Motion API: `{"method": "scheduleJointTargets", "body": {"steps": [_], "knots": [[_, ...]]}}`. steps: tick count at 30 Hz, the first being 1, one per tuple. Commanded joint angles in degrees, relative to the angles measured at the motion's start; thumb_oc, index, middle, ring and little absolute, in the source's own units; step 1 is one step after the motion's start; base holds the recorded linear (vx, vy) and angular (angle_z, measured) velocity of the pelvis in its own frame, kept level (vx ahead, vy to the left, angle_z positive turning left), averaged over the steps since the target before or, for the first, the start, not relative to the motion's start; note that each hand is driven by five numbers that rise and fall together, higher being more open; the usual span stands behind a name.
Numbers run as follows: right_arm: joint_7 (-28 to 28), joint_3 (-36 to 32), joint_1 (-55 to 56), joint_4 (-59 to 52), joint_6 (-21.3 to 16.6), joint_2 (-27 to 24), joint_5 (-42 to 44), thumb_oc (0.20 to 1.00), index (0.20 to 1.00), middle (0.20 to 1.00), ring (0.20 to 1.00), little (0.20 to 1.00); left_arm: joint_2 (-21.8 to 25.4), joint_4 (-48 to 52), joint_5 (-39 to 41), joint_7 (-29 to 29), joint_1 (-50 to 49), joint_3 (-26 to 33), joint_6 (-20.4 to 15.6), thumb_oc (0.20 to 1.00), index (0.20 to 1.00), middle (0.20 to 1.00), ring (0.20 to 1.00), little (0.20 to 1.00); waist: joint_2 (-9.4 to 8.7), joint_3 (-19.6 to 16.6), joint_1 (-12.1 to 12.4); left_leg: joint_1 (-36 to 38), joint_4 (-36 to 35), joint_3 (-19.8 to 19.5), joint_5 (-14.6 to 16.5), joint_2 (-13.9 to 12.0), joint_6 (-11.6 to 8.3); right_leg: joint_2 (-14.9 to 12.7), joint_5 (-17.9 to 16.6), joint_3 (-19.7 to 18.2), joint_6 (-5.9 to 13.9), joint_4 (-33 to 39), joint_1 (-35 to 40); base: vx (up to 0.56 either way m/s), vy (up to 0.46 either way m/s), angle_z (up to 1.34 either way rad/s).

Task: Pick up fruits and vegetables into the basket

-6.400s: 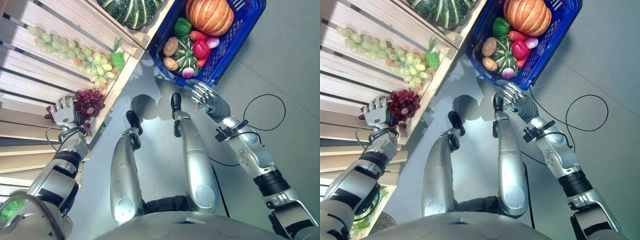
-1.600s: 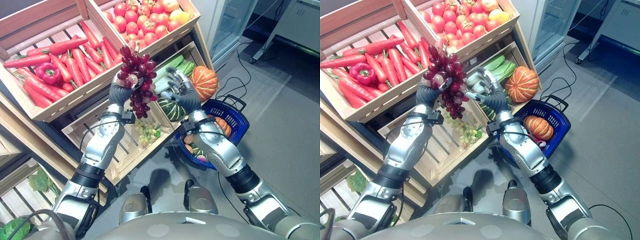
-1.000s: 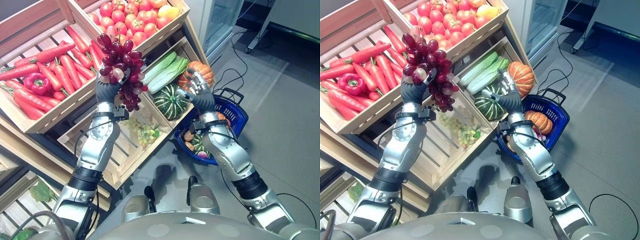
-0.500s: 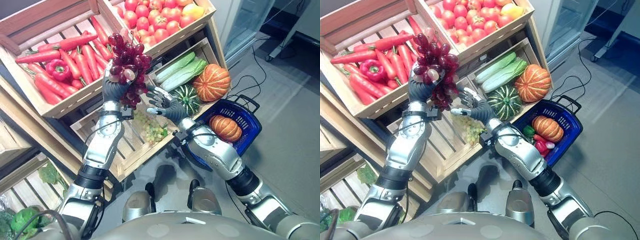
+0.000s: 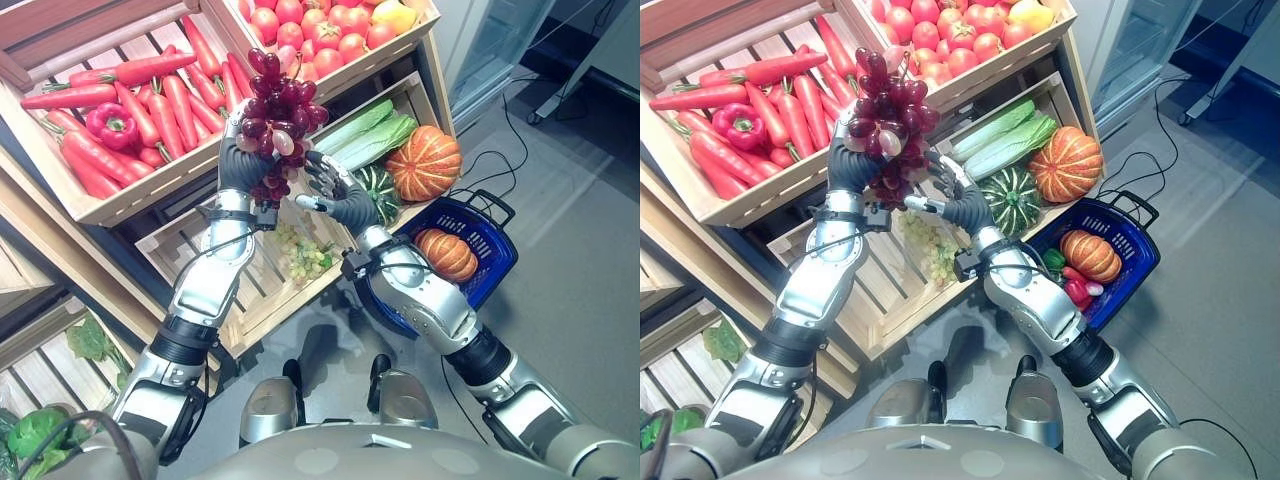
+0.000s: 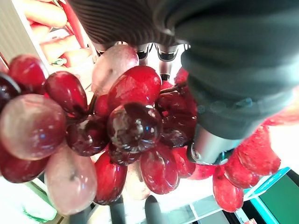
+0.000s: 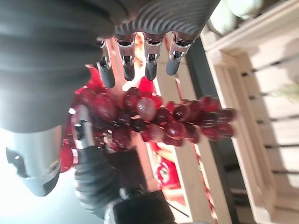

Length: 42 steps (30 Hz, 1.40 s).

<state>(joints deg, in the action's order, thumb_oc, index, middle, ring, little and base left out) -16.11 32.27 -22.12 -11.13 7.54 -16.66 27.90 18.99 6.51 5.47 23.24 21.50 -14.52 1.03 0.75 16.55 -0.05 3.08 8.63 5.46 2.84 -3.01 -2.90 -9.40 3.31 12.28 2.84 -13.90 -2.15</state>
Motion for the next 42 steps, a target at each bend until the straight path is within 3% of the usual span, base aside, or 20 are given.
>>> {"method": "scheduleJointTargets", "body": {"steps": [1, 10, 17, 35, 40, 42], "knots": [[-1.26, -2.65, -2.9, -5.15, -5.75, 3.09, -3.8, 1.0, 1.0, 1.0, 1.0, 1.0, 2.88, 8.24, -0.67, 1.71, 3.69, -1.24, -5.61, 0.2, 0.2, 0.2, 0.2, 0.2, -1.54, -1.27, -0.73, 0.79, 3.71, 3.39, 5.92, 0.37, 2.25, -3.05, 1.12, -2.32, 5.39, 2.13, 3.91, -0.01, 0.013, -0.03], [-5.06, -6.95, 0.03, -8.34, -6.6, 1.03, -6.02, 1.0, 1.0, 1.0, 1.0, 1.0, 2.81, 9.26, 1.17, 6.01, 1.13, 2.01, -9.29, 0.2, 0.2, 0.2, 0.2, 0.2, -1.08, -0.64, -1.62, 0.66, 3.85, 3.61, 6.16, 0.55, 2.39, -3.09, 1.25, -2.78, 5.45, 1.71, 3.32, 0.0, 0.005, 0.0], [-2.15, -7.62, 1.75, -9.53, -4.91, 0.78, -1.21, 1.0, 1.0, 1.0, 1.0, 1.0, 2.49, 10.11, 1.31, 6.24, -0.28, 3.62, -11.59, 0.2, 0.2, 0.2, 0.2, 0.2, -0.84, -0.53, -1.82, 0.64, 3.69, 3.33, 6.09, 0.77, 2.35, -3.19, 1.47, -2.8, 5.38, 1.42, 3.15, 0.0, 0.0, 0.0], [3.68, 0.27, -1.94, -1.83, -1.86, 5.02, 7.96, 1.0, 1.0, 1.0, 1.0, 1.0, 2.58, 8.81, -3.23, -3.27, 4.16, -3.46, -8.22, 0.2, 0.2, 0.2, 0.2, 0.2, -1.6, -0.69, 0.05, 0.43, 4.34, 2.87, 6.06, 0.9, 2.48, -3.43, 1.25, -1.82, 5.34, 1.78, 4.14, 0.0, -0.005, 0.02], [2.81, 1.29, -2.27, 0.9, -1.67, 5.79, 9.0, 1.0, 1.0, 1.0, 1.0, 1.0, 2.18, 8.38, -3.67, -3.58, 4.86, -5.67, -8.3, 0.2, 0.2, 0.2, 0.2, 0.2, -2.02, -0.96, 0.31, 0.56, 4.27, 3.04, 6.15, 0.78, 2.57, -3.4, 1.09, -1.64, 5.49, 1.95, 4.3, 0.0, -0.006, 0.01], [1.87, 1.37, -1.96, 1.94, -2.43, 5.87, 8.68, 1.0, 1.0, 1.0, 1.0, 1.0, 2.09, 8.04, -7.57, -1.93, 5.29, -6.53, -9.76, 0.2, 0.2, 0.2, 0.2, 0.2, -2.16, -0.93, 0.18, 0.65, 4.22, 3.17, 6.2, 0.67, 2.64, -3.37, 1.06, -1.64, 5.56, 1.79, 4.21, 0.0, 0.0, 0.0]]}}
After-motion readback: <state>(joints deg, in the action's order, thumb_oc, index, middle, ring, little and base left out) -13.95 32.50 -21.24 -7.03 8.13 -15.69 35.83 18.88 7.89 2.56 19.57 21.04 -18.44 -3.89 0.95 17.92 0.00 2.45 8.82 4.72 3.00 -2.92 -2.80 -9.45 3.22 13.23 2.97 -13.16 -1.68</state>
